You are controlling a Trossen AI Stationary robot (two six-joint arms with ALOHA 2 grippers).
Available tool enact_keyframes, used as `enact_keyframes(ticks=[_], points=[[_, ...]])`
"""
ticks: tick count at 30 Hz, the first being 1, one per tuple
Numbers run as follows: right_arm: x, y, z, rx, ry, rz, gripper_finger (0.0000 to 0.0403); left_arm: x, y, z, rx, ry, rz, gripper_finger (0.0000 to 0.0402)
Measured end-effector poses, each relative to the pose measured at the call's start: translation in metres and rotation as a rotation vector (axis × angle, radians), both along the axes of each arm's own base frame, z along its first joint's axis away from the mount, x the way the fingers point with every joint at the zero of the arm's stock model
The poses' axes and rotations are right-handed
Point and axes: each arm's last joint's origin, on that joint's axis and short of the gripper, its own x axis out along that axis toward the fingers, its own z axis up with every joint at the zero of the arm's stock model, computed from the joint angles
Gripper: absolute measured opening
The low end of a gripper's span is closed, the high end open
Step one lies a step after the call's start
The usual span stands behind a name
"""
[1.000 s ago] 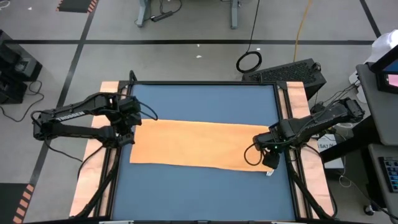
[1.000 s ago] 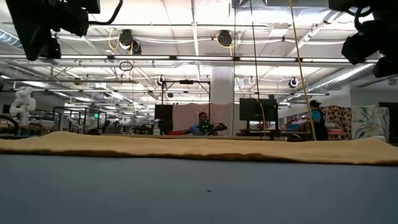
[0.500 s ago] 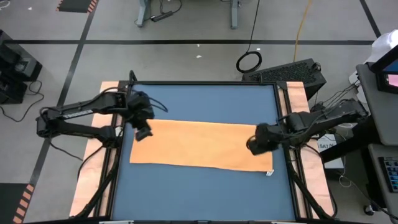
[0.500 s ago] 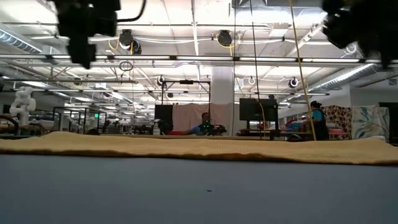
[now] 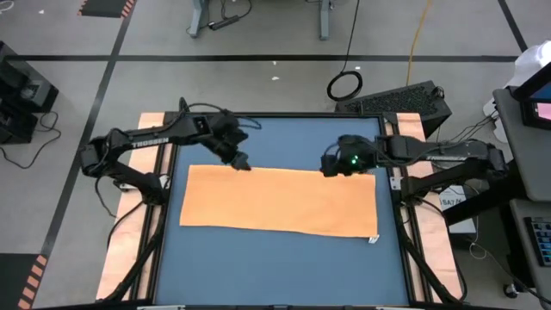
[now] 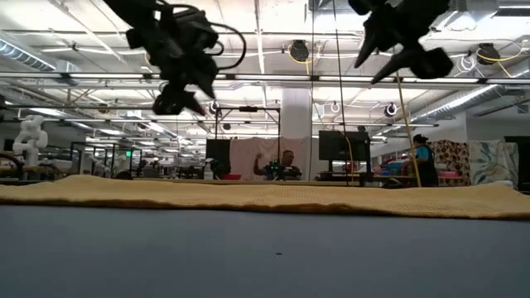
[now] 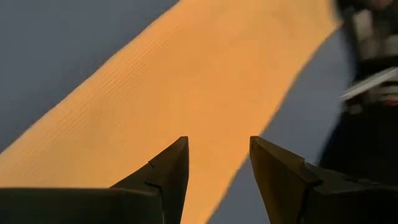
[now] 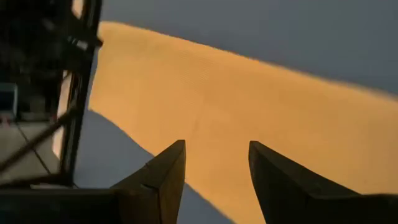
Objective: Roll towel into tight, uniform cylinder
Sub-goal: Fold the orange microfiber cloth
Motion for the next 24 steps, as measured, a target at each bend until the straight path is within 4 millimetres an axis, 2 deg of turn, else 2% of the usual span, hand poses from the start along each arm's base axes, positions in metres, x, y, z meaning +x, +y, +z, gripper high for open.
enact_keyframes(ticks=[5, 8, 11, 17, 22, 24], points=[[0.003, -0.026, -0.016, -0.041, 0.134, 0.163, 0.0166, 0.002, 0.014, 0.009, 0.133, 0.013, 0.098, 0.0173], [0.006, -0.044, -0.030, -0.059, 0.203, 0.291, 0.0165, -0.003, 0.016, 0.006, 0.107, 0.065, 0.122, 0.0173], [0.012, -0.064, -0.045, -0.038, 0.224, 0.388, 0.0157, -0.008, 0.011, 0.001, 0.082, 0.154, 0.126, 0.0173], [0.016, -0.102, -0.079, 0.097, 0.282, 0.378, 0.0130, -0.006, -0.002, -0.019, 0.069, 0.265, 0.157, 0.0173], [0.000, -0.102, -0.096, 0.109, 0.500, 0.487, 0.0109, 0.002, -0.004, -0.044, 0.122, 0.347, 0.124, 0.0173], [-0.003, -0.100, -0.103, 0.113, 0.522, 0.505, 0.0101, 0.005, -0.002, -0.058, 0.130, 0.361, 0.111, 0.0173]])
